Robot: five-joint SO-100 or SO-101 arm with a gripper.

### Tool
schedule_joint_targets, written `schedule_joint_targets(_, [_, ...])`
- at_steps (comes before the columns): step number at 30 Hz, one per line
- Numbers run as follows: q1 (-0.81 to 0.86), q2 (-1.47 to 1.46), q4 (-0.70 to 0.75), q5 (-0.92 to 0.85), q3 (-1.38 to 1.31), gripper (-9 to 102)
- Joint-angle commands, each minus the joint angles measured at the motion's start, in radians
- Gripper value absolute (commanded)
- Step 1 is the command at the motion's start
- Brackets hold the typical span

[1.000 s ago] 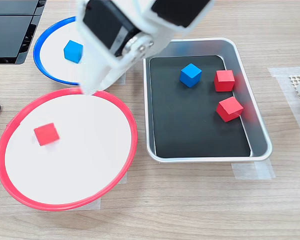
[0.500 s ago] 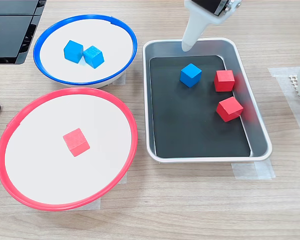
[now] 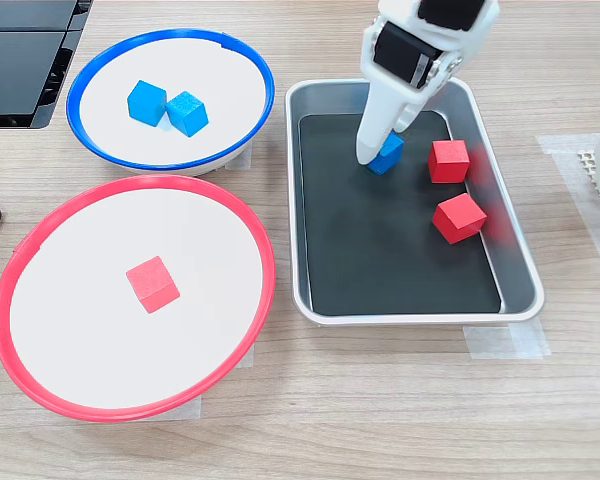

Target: Move six blocks tray to matching dishes

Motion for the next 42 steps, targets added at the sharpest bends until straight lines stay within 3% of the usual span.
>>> schedule_joint_targets(1, [-0.003,-0.011,-0.017,-0.021,0.005,19])
schedule_joint_targets(7, [-0.003,-0.023,-0.044,-0.032,0.000,0])
schedule_joint_targets(12, [-0.067,0.046,-0.083,0.141,-0.118,0])
schedule_joint_targets(17, [-0.141,0.051,-0.265,0.350,-0.310,0])
schedule_joint_targets(21, [-0.141,-0.040,-0.354,0.359,-0.419,3])
schedule_joint_targets(24, [-0.124,-0.115,-0.377,0.351,-0.485,18])
schedule_joint_targets(27, [-0.123,-0.123,-0.376,0.330,-0.480,16])
schedule_joint_targets(33, [-0.132,-0.069,-0.296,0.278,-0.428,15])
schedule_joint_targets(35, [-0.152,-0.040,-0.201,0.190,-0.405,3])
schedule_joint_targets(40, [-0.219,0.029,0.101,-0.132,-0.316,0])
schedule_joint_targets(42, [-0.256,0.055,0.121,-0.218,-0.247,0])
